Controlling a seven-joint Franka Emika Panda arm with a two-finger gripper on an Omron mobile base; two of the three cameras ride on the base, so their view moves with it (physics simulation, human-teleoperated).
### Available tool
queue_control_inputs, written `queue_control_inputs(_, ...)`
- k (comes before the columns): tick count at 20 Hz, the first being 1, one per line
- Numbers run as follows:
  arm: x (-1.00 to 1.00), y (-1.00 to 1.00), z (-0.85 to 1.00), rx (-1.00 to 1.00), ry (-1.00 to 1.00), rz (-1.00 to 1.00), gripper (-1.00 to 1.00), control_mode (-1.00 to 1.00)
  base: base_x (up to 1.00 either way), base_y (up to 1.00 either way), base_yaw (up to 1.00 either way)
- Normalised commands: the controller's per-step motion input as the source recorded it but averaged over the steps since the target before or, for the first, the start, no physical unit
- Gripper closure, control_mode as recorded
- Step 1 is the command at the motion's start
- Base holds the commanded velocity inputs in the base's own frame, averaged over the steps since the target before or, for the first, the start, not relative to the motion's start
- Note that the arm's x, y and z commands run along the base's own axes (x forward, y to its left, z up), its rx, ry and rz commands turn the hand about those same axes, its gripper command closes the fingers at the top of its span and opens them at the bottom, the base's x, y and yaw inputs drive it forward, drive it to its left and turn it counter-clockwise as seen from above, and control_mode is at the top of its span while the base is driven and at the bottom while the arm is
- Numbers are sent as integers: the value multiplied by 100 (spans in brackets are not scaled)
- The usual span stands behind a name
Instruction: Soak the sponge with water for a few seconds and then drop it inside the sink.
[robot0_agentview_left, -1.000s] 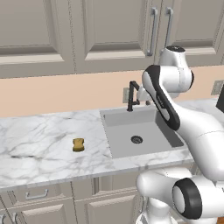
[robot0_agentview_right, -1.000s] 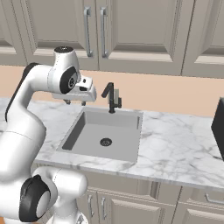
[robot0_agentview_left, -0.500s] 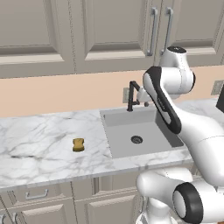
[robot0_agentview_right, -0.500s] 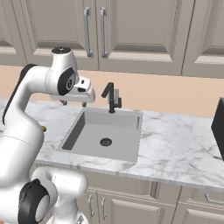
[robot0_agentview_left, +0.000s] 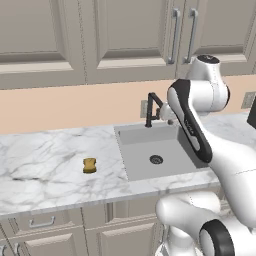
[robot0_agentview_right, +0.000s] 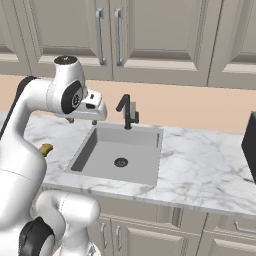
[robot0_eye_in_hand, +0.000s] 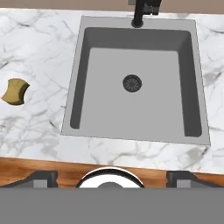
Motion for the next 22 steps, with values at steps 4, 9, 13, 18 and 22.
queue_control_inputs(4,-26,-23,0,0,-10,0,-100,-100,0,0,0)
queue_control_inputs(9,-35,-25,0,0,-13,0,-100,-100,0,0,0)
queue_control_inputs(13,-29,-24,0,0,-14,2,-100,-100,0,0,0)
queue_control_inputs(18,-20,-33,0,0,-16,3,-100,-100,0,0,0)
queue_control_inputs(22,-9,-47,0,0,-15,7,-100,-100,0,0,0)
